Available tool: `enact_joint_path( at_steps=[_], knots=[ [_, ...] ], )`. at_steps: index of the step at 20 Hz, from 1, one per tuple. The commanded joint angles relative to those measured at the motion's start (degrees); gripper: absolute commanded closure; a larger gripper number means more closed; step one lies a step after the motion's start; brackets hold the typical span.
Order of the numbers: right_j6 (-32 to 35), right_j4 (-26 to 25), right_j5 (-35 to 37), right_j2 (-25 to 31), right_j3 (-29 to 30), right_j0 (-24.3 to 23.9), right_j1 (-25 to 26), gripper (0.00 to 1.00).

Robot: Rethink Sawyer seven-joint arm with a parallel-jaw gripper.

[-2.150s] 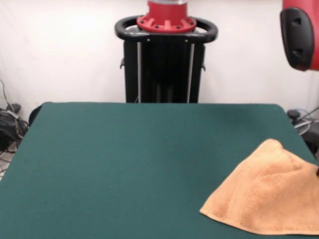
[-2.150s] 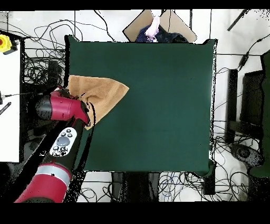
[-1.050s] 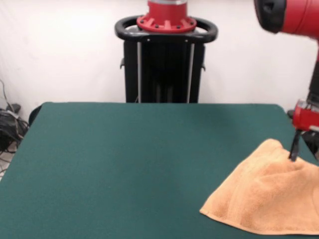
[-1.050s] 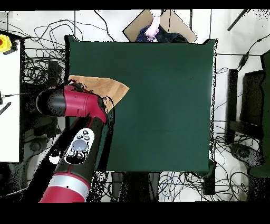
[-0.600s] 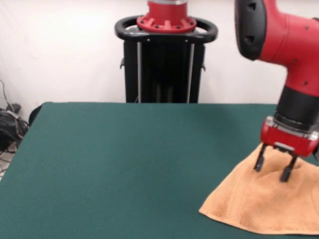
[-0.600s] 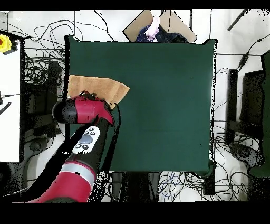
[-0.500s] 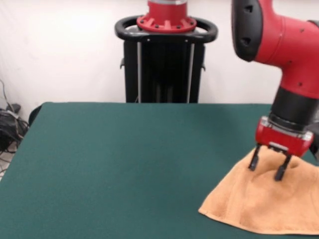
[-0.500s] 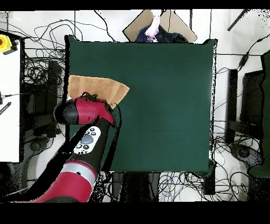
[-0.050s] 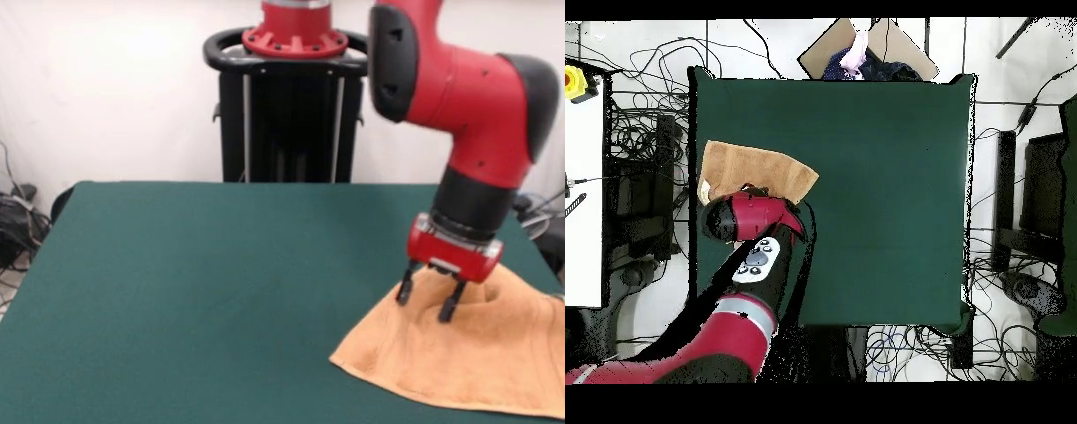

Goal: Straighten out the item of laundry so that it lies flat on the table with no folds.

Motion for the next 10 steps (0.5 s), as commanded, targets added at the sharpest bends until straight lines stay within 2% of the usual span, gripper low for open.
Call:
enact_joint_path(
  at_steps=[1, 4, 7, 8, 10],
  knots=[
    [0.0, -5.2, -5.3, 12.1, 2.5, -5.3, 6.7, 0.0],
    [-0.2, -6.5, -5.3, 14.9, 2.3, -7.1, 6.9, 0.0],
    [0.8, -7.3, -5.0, 15.1, 2.2, -7.4, 6.7, 0.0],
    [1.3, -7.6, -5.0, 15.0, 2.2, -7.3, 6.6, 1.0],
    [0.2, -8.4, -3.0, 15.3, 2.6, -8.4, 5.8, 1.0]
  ],
)
